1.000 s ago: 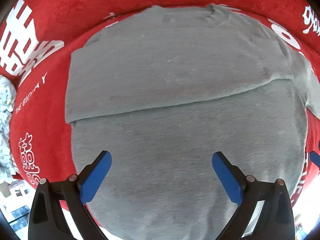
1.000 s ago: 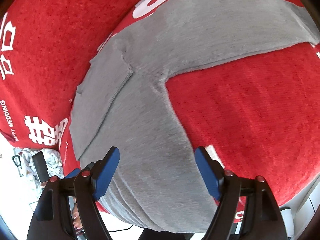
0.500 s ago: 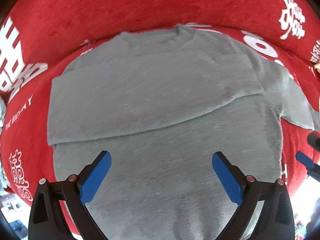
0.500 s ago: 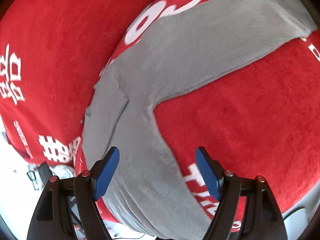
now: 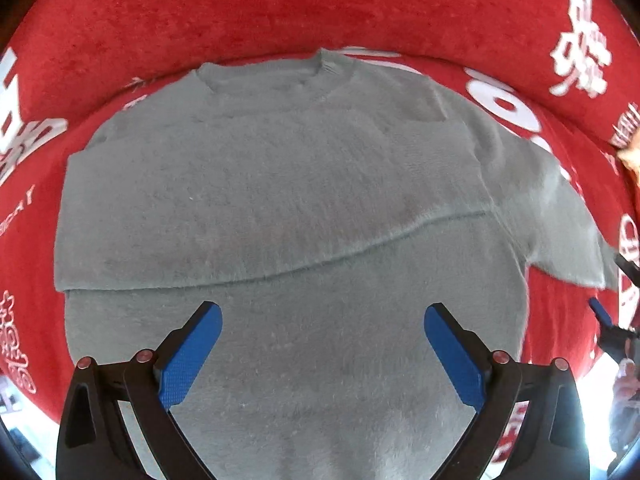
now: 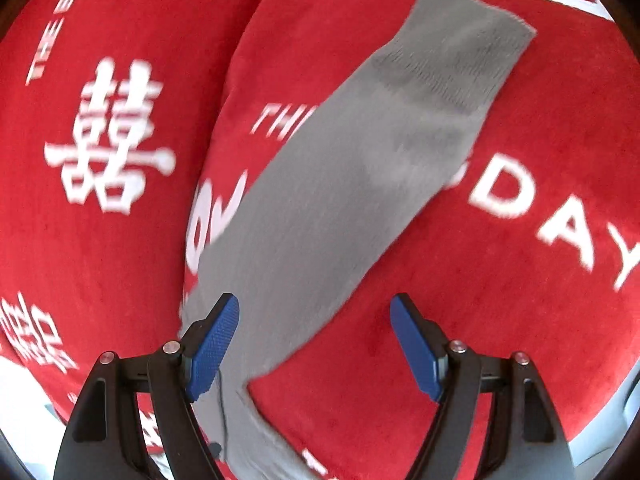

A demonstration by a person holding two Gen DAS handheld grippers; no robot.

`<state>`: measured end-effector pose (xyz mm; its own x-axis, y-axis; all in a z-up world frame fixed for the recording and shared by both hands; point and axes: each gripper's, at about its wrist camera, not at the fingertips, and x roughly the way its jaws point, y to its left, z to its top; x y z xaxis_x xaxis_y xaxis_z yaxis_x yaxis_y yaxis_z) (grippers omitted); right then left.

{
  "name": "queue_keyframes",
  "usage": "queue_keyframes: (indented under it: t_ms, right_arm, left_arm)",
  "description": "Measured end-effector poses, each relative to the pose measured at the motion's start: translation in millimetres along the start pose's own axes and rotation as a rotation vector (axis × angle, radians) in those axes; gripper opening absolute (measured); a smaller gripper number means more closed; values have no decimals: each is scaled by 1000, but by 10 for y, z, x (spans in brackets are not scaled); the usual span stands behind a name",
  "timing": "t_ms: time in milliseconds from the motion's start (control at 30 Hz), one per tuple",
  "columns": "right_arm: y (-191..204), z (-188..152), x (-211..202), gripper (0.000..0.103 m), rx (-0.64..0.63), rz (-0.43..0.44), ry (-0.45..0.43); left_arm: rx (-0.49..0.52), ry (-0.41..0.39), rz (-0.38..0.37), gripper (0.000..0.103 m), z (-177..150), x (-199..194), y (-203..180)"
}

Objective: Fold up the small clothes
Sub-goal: 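Grasp the other sleeve with the right gripper and fold it across the body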

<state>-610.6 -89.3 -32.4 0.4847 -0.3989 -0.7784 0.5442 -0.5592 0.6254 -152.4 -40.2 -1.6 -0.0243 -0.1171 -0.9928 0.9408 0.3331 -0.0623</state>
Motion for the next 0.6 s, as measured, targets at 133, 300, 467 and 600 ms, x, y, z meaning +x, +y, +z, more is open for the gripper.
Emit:
queue_keyframes:
  t_ms: [133,300,467,600]
  right_arm:
    - [-51,191,14,81,51,35,-49]
    - [-18,327,132,81,112,78,-80]
    - [24,392,199,80,145,111,-45]
    - [-32,388,272,9,212,117,0]
  left_arm:
    - [-9,-5,23,102,79,60,-40]
    - [0,-44,-5,102,136,66,-67]
    - [37,-39,-50,102,129,97,-125]
    - [52,-34,-12,102,112,114,-133]
